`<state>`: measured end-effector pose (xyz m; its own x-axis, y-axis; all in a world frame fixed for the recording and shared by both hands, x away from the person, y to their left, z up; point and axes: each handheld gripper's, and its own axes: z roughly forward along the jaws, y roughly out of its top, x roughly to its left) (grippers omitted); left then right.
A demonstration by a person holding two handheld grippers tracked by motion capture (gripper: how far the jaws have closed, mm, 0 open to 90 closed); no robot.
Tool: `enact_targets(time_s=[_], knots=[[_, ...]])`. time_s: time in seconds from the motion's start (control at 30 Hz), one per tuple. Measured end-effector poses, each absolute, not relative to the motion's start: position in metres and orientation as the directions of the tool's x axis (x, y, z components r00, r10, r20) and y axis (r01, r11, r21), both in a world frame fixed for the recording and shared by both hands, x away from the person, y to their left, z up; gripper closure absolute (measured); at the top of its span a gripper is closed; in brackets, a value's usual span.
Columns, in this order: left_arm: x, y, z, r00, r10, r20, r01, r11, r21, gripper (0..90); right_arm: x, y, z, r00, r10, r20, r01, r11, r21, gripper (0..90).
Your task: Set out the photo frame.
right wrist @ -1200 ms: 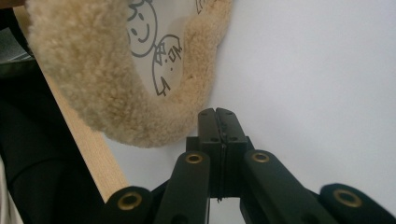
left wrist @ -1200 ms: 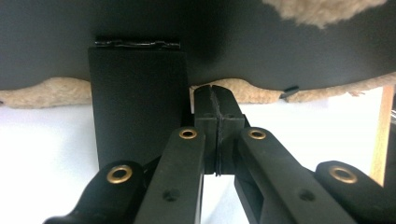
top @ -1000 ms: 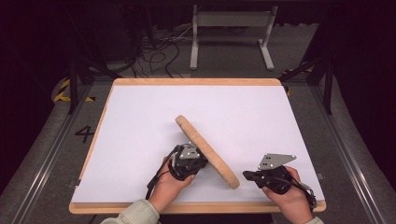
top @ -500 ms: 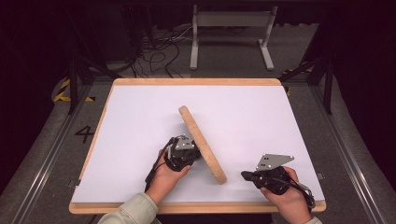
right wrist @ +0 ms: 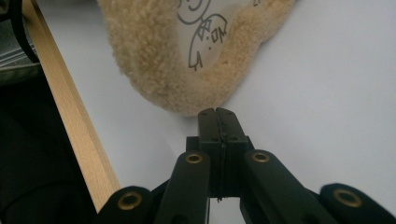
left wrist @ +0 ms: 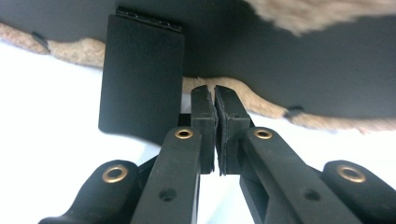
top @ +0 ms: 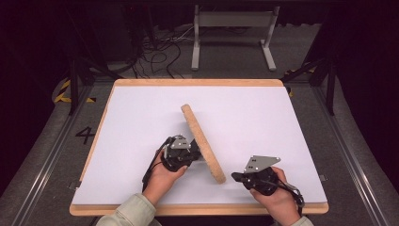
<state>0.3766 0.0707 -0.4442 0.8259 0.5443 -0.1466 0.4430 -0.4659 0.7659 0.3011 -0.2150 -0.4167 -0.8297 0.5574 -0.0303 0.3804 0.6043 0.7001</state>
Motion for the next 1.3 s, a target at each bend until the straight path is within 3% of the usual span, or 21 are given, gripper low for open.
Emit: enact_targets(time_s=[0.3, 0.83, 1.3], knots=[[0.353, 0.105, -0.435, 0.828, 0.549, -0.11, 0.425, -0.488, 0.763, 86.6, 0.299, -0.194, -0.42, -0.859, 0.51, -0.052, 0.341, 0.644, 0.685, 90.0], [0.33, 0.156, -0.435, 0.787, 0.6, -0.146, 0.469, -0.427, 0.773, 84.7, 0.294, -0.157, -0.422, -0.917, 0.397, -0.021, 0.274, 0.67, 0.69, 90.0], [0.319, 0.17, -0.434, 0.767, 0.62, -0.165, 0.484, -0.39, 0.783, 80.8, 0.297, -0.125, -0.425, -0.948, 0.319, -0.001, 0.228, 0.679, 0.698, 90.0]])
